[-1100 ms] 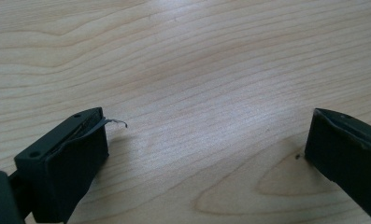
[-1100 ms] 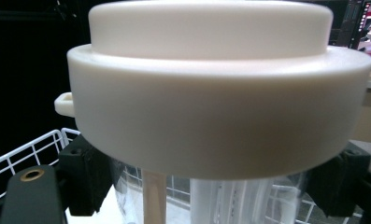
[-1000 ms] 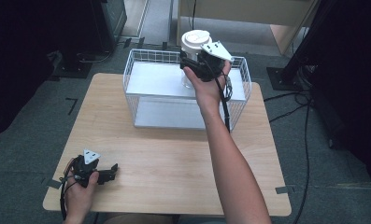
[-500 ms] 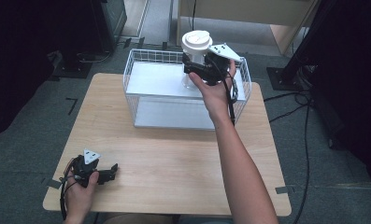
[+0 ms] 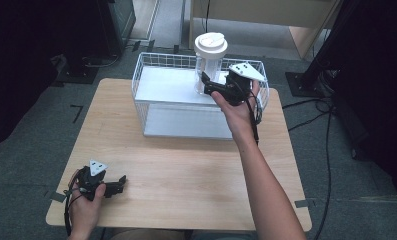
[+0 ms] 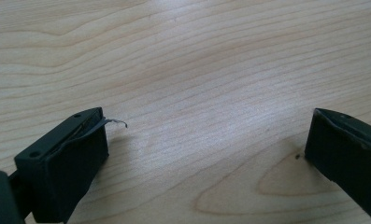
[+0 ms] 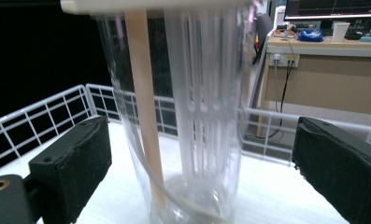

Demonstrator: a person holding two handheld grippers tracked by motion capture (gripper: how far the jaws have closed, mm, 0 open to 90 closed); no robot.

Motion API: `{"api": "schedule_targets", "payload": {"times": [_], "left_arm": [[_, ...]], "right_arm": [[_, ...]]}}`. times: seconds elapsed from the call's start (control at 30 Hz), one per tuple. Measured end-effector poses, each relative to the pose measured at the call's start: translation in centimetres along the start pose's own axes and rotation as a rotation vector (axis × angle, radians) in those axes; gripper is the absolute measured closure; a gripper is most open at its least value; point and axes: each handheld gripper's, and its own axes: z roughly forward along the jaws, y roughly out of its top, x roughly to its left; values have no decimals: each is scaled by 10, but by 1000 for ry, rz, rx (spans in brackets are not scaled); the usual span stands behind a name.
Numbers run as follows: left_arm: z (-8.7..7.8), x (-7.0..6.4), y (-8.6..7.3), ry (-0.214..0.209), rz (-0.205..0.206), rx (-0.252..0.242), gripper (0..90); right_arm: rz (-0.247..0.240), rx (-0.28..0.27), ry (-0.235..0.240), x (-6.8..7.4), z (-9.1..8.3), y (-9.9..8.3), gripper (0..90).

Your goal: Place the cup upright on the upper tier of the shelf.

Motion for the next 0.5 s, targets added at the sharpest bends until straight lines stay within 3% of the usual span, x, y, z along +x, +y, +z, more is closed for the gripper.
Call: {"api": "schedule_targets", "payload": {"times": [0.5], "left_arm": [[0, 0, 0, 0, 1, 1, 0]], "right_arm": [[-32, 29, -4, -12, -33, -26, 50]]}}
